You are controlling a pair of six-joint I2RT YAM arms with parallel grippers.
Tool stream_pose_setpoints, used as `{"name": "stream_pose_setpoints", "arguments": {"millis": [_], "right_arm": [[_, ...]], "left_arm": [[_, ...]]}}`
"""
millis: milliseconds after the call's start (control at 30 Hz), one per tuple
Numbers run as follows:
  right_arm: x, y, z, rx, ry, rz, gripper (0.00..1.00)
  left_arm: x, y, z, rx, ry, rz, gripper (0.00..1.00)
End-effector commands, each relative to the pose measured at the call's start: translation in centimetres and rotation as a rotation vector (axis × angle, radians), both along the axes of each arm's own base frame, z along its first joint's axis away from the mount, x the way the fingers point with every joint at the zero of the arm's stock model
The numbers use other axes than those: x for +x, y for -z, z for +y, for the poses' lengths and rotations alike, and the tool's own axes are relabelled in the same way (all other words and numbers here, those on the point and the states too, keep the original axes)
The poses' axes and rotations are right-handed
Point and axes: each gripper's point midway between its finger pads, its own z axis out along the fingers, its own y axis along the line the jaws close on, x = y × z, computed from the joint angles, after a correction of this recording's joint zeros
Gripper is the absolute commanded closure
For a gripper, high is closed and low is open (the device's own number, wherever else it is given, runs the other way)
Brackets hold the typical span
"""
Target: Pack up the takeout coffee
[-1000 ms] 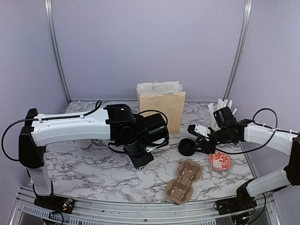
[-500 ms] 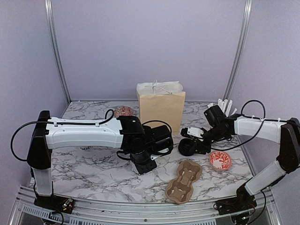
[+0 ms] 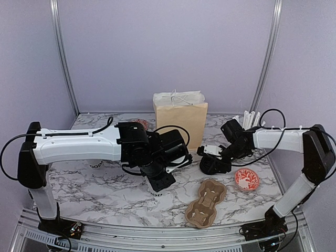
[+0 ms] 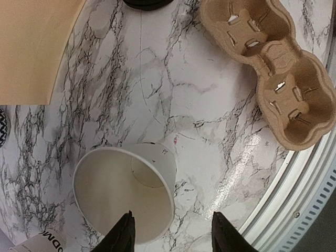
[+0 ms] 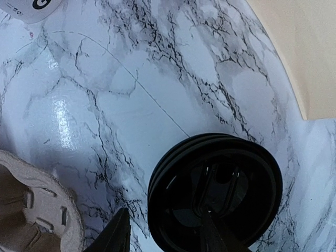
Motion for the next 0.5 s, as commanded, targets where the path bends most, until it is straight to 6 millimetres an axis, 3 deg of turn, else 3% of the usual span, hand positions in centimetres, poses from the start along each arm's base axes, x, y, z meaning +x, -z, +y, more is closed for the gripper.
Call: {"name": "stream_pose_setpoints", "arguments": {"millis": [0, 467], "right_arm": [[1.03, -0.83, 0.96, 0.009, -0.012, -0.012, 0.59], [0.94, -0.33, 1.4, 0.013, -0.024, 0.034, 0.73]], "left_arm": [[-0.37, -1.05, -0.09, -0.052, 0.005, -0.003, 0.5], [-0.25, -0.79, 0.44, -0.054, 0.007, -0.011, 0.52]]}}
